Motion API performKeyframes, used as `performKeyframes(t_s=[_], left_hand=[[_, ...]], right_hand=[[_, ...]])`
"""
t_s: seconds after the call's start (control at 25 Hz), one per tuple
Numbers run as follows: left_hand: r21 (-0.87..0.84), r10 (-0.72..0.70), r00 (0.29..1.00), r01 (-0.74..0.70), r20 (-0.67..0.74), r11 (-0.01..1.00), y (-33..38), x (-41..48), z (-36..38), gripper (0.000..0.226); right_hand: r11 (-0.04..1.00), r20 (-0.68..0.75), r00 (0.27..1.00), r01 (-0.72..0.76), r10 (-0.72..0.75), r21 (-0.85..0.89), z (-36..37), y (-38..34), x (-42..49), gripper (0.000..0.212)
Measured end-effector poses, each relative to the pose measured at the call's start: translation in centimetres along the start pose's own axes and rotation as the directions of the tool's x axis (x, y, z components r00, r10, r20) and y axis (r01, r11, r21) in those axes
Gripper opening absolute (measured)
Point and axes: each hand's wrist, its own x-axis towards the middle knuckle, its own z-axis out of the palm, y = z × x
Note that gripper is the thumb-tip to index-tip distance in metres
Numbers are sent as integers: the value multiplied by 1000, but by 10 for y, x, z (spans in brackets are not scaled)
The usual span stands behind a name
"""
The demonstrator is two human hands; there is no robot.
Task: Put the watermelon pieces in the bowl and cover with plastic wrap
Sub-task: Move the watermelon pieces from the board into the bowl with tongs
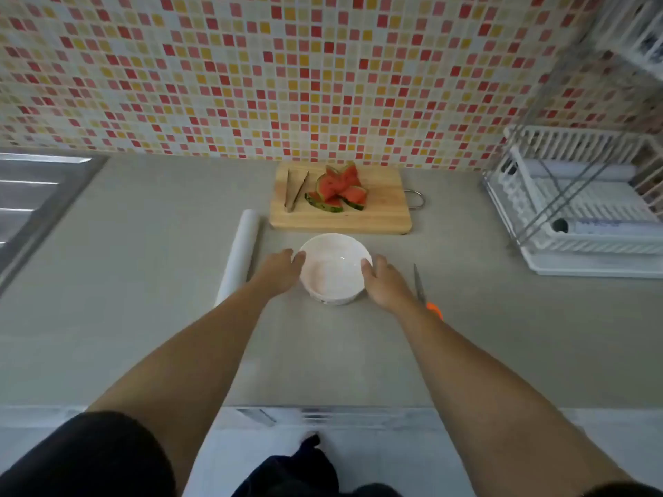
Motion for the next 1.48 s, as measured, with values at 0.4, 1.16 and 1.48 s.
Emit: performKeyframes(t_s=[0.4,1.16,1.48], left_hand=[[-115,58,991,-72,-119,991,6,43,23,39],[63,103,927,-86,-360,994,20,123,-14,44],[389,5,977,80,-213,918,37,191,-37,44]], right_hand=[[989,-150,989,9,13,145,13,4,49,40],[999,-160,986,54,-52,8,0,12,93,37],[998,-176,983,62,-57,22,-1,12,96,37]])
